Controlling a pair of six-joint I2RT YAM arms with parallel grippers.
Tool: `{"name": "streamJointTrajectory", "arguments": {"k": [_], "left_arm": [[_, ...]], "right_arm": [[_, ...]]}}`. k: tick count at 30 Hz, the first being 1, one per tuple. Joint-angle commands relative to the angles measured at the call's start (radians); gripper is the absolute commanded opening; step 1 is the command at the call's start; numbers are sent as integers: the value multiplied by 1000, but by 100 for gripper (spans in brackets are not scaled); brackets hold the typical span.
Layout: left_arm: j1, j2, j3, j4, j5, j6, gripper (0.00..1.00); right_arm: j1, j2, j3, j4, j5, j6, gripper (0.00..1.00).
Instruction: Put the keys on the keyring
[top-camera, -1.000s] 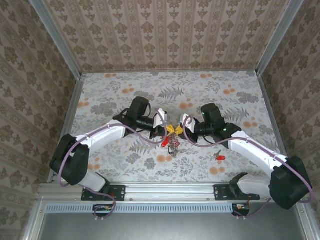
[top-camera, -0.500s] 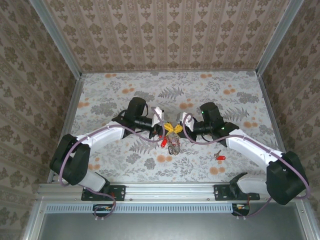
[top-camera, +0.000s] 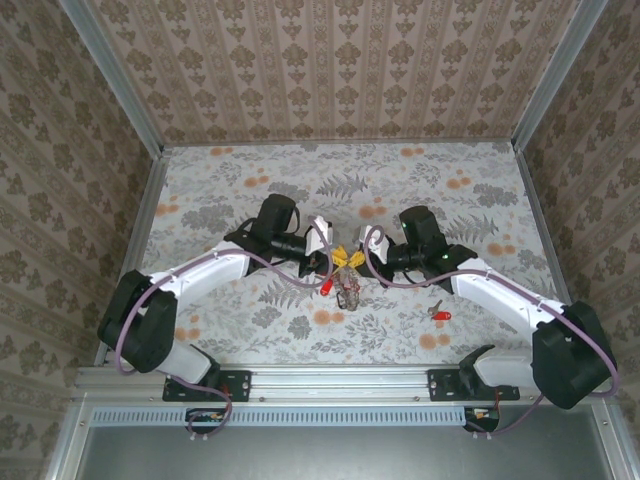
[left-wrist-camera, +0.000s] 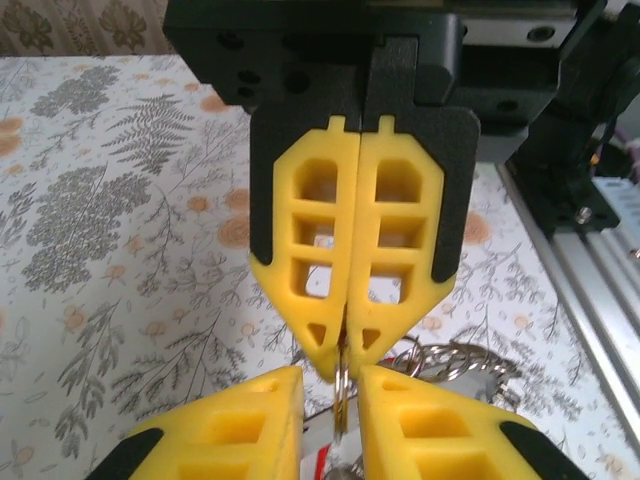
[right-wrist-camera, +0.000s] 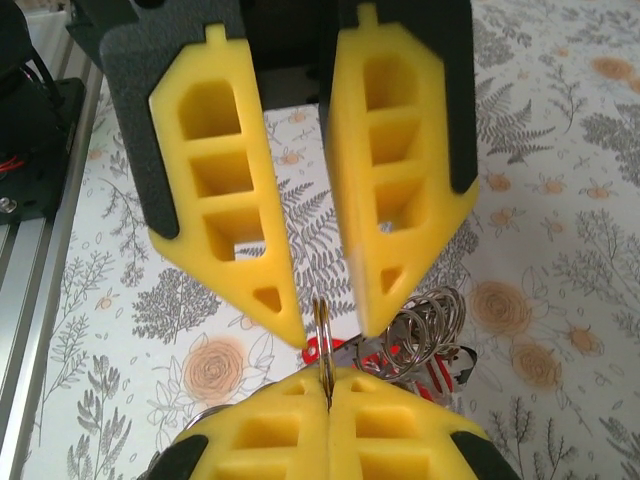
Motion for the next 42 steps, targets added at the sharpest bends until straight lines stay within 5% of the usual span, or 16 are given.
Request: {"name": "streamJointTrajectory", "arguments": {"k": [1, 20, 25, 28, 32, 42], "left_arm": [[-4, -15, 37, -89, -55, 68, 22], [-29, 31, 93, -143, -41, 92, 21], [-35, 44, 110, -163, -40, 101, 14], [-38, 52, 114, -164, -33, 105, 0], [-34, 50, 102, -136, -2, 89, 0], [-14, 6, 17, 119, 131, -46, 0]], "right_arm": [[11, -36, 41, -49, 10, -30, 0], [39, -59, 74, -87, 26, -36, 0], [42, -74, 73, -73, 19, -27, 0], [48, -94, 71, -66, 13, -22, 0], [49, -126, 53, -74, 23, -40, 0], [-26, -59, -31, -44, 8, -53, 17]]}}
